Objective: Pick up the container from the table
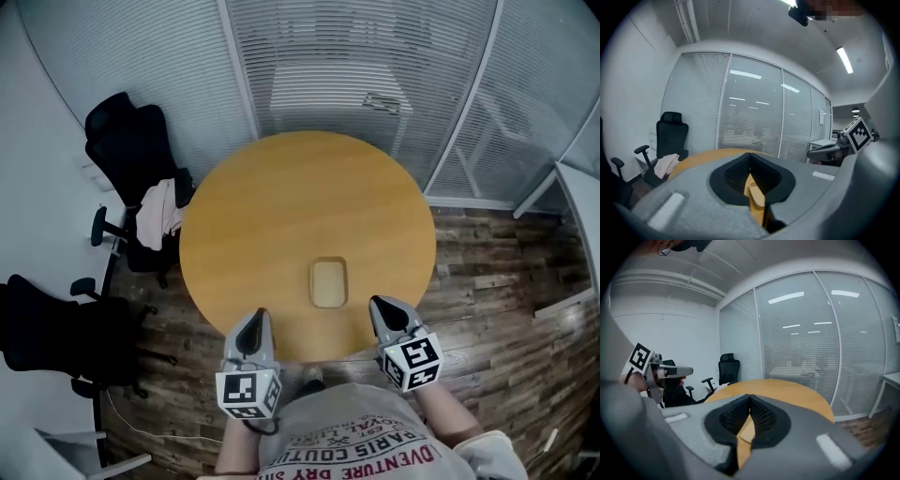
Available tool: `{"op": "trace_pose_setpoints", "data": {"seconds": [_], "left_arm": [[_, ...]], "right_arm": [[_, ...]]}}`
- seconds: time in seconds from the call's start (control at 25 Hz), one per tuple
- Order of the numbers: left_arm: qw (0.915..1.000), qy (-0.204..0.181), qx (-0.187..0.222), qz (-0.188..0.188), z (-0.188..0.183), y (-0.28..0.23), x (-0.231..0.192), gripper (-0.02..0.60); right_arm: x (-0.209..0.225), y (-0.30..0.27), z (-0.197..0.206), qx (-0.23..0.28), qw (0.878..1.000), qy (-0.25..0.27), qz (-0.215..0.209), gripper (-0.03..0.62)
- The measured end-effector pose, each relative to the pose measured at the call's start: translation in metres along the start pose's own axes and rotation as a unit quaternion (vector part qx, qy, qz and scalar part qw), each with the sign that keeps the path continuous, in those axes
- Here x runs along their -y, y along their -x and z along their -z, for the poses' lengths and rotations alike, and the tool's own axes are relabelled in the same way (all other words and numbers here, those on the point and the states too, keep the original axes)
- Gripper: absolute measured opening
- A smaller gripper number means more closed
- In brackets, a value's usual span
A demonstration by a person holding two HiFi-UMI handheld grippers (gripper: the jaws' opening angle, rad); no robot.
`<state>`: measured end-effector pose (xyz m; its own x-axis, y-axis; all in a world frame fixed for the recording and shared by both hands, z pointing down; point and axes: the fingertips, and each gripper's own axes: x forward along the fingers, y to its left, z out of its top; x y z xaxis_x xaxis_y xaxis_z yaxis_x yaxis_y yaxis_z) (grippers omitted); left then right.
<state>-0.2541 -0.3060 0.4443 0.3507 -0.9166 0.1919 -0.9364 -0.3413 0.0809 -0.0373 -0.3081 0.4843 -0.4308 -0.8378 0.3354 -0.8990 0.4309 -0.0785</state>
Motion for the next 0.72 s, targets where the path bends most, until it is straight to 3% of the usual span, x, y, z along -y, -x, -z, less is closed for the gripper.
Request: {"op": "trace_pose_setpoints", "data": {"seconds": [0.32, 0.48, 0.72], "left_arm": [[0.9971, 0.008, -0.006, 0.075, 0.009, -0.061, -0.006, 0.006], [0.9970, 0.023, -0.014, 0.072, 0.027, -0.078, -0.008, 0.006], [0.9970, 0.017, -0.038, 0.065, 0.055, -0.102, -0.013, 0.006]], "right_arm": [[0.002, -0.070, 0.008, -0.046, 0.999, -0.005, 0.029, 0.003], [0.017, -0.095, 0.046, -0.109, 0.993, -0.040, 0.033, 0.003], [0.054, -0.142, 0.113, -0.222, 0.972, -0.067, 0.043, 0.003]]}}
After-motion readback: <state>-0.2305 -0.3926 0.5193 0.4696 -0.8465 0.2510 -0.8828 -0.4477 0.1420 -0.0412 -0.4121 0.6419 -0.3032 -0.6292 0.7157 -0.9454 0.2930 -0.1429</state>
